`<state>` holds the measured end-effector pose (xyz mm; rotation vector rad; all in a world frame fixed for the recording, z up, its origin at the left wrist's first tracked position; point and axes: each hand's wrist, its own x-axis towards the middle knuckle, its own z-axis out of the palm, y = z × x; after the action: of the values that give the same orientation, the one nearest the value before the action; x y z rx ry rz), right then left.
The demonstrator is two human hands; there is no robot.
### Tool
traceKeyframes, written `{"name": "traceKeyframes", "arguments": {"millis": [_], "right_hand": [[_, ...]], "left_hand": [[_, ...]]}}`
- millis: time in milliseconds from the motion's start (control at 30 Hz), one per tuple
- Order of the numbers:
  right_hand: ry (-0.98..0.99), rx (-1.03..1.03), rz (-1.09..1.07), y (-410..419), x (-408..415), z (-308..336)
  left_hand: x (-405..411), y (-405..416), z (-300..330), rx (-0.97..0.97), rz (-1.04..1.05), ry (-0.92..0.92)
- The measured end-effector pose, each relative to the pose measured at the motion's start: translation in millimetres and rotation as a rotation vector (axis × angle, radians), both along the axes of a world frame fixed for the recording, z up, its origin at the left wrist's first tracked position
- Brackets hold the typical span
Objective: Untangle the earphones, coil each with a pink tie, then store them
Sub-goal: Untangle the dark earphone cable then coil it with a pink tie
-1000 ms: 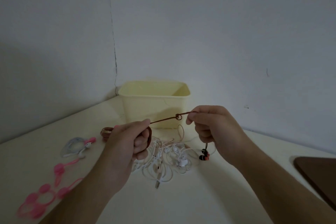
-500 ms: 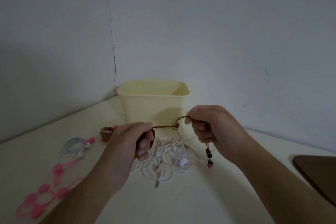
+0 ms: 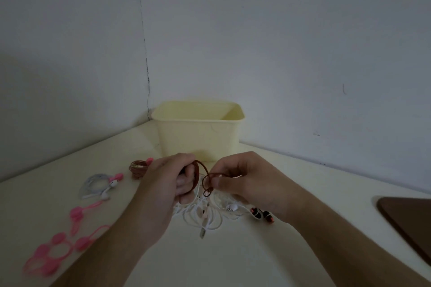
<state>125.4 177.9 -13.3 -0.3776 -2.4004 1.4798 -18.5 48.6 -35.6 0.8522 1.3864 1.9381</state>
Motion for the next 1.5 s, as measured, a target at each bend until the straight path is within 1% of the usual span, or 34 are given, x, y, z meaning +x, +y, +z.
{"name": "traceKeyframes", "arguments": {"millis": [67,133,200,267,367,433,500,533,567,600,700,733,767,800,833,933,1100,1167,1233,1300,1433,1500], "right_hand": [[0.024,-0.062,-0.006,-1,-2,-2],[0.066,-0.170,-0.066,2,-4,-3],[0.095,-0.193,-0.132,4,-5,-4],[0.084,-0.071,-0.189,3,-8,-5],[0.028,0.231,-0.270,-1,-12,-10],[0.034,0.406,-0.305,-4,-14,-13],[0.045,0.509,-0.299,-7,-13,-10],[0.048,0.515,-0.277,-7,-12,-9],[0.054,0.476,-0.244,-8,-11,-7],[0.070,0.384,-0.208,-8,-11,-6],[0.146,-0.072,-0.100,-10,-8,-1],[0.158,-0.174,-0.069,-10,-7,0],[0.153,-0.209,-0.049,-10,-5,1],[0.141,-0.195,-0.048,-12,-4,2],[0.123,-0.134,-0.070,-14,-5,0],[0.095,0.119,-0.161,-19,-10,-7],[0.076,0.271,-0.249,-17,-12,-7],[0.086,0.284,-0.252,-18,-11,-3],[0.105,0.220,-0.231,-20,-10,1],[0.089,0.205,-0.192,-21,-8,4],[0.020,0.236,-0.119,-21,-5,5],[-0.027,0.313,-0.094,-22,-5,6]], "left_hand": [[1,1,-2,-0.016,0.004,0.025],[1,1,-2,-0.023,0.004,0.030],[1,0,-2,-0.016,-0.005,0.011],[2,0,-1,-0.004,-0.029,-0.005],[4,1,-1,0.002,-0.064,0.009],[4,0,-2,0.004,-0.070,0.019],[4,0,-2,-0.008,-0.052,0.020],[4,1,-2,-0.017,-0.038,0.018],[4,1,-2,-0.023,-0.024,0.015],[4,1,-2,-0.028,-0.013,0.013],[3,0,-2,-0.032,0.004,0.021],[2,0,-3,-0.033,0.002,0.024],[2,1,-3,-0.034,-0.002,0.024],[2,1,-4,-0.033,-0.006,0.019],[3,1,-4,-0.031,-0.010,0.009],[4,3,-4,-0.025,-0.016,-0.017],[1,3,-5,-0.044,0.032,0.019],[-1,3,-6,-0.056,0.058,0.020],[-4,3,-7,-0.060,0.078,0.005],[-5,4,-7,-0.068,0.094,0.000],[-3,3,-6,-0.083,0.098,0.009],[-2,3,-6,-0.092,0.106,0.025]]}}
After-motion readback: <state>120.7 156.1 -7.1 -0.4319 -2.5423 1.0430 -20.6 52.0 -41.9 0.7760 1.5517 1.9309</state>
